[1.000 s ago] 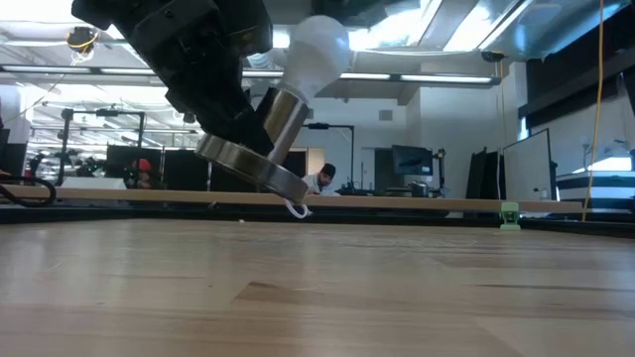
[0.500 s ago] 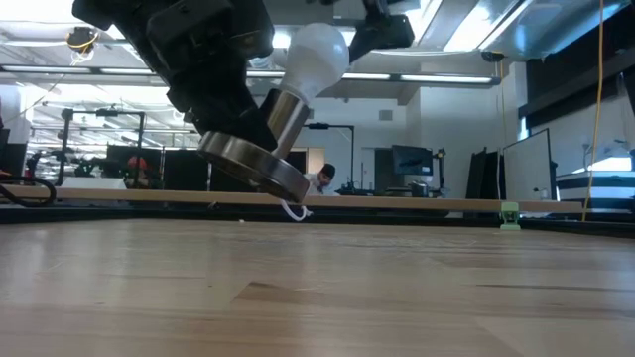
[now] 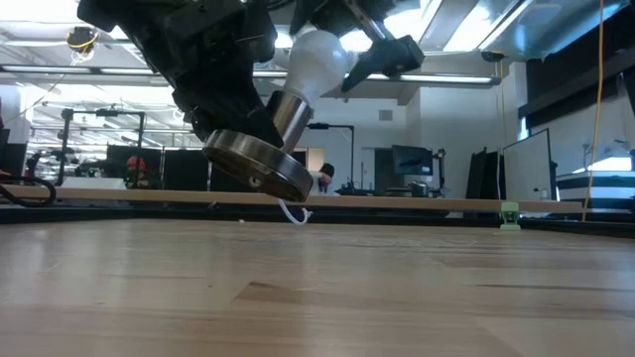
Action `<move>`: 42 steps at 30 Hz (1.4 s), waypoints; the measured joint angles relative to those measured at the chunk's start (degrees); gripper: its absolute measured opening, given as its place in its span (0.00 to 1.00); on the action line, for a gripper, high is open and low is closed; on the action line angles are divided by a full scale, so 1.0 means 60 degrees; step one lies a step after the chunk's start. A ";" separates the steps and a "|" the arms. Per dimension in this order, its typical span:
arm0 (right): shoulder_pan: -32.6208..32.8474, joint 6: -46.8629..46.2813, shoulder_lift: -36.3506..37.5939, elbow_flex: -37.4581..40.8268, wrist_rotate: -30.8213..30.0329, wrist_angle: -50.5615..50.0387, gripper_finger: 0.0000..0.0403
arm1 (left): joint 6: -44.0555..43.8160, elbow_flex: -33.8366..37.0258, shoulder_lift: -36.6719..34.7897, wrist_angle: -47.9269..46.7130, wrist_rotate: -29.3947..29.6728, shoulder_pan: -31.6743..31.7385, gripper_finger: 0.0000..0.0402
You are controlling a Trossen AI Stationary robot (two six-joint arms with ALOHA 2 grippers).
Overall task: Screw lightbulb
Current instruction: Remove the lightbulb from the lamp
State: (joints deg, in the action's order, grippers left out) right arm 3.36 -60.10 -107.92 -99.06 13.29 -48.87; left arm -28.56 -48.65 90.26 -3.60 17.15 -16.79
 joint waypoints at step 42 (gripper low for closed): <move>0.0135 1.8250 0.0004 0.0541 0.0175 0.1500 0.65 | 0.1118 0.0013 -0.0007 -0.0310 -0.0164 -0.0111 0.40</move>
State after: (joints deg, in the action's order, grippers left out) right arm 4.16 49.40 -107.90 -95.82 14.34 -39.88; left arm -21.85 -48.58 90.21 -5.45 16.16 -17.45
